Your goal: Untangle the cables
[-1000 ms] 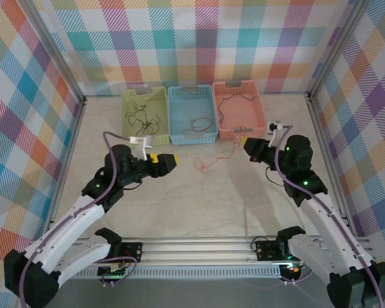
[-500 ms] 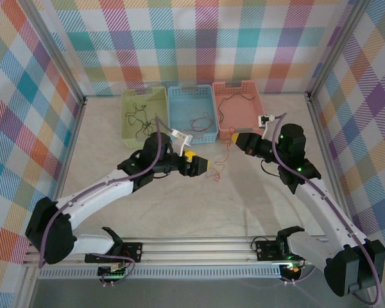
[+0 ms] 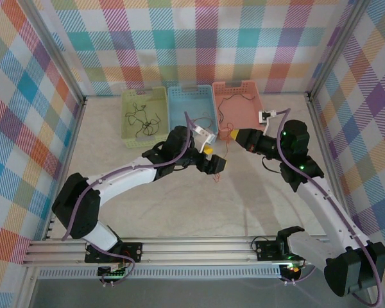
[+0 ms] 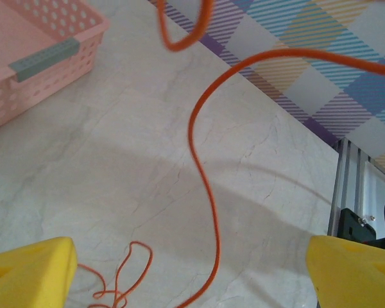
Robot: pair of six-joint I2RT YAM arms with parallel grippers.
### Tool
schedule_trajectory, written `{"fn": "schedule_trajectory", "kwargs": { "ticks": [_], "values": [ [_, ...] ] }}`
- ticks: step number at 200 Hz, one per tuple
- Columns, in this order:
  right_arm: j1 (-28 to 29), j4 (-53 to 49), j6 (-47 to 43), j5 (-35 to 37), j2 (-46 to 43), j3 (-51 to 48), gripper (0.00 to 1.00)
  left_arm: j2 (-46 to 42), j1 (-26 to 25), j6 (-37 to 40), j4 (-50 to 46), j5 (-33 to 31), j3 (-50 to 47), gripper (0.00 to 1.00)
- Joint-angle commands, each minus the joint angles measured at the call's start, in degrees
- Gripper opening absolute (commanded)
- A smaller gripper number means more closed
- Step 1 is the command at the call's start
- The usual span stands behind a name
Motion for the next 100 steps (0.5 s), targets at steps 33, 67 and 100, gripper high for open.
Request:
{"fn": "schedule_trajectory", "kwargs": {
  "ticks": [33, 67, 100],
  "values": [
    [0.0, -1.0, 1.2, -1.3, -1.2, 3.8, 0.0, 4.4, -1.1, 2.7, 3.7, 2.1, 1.7, 0.77],
    [0.0, -2.4, 0.2, 0.1, -1.4, 4.8, 0.0, 5.0, -1.4, 2.2, 4.6, 2.2, 0.6, 0.44],
    [-0.3, -7.2, -3.5, 5.2, -2.2, 5.4, 0.0, 1.4, -1.4, 1.0, 3.9, -2.4, -2.3, 0.0]
  ]
}}
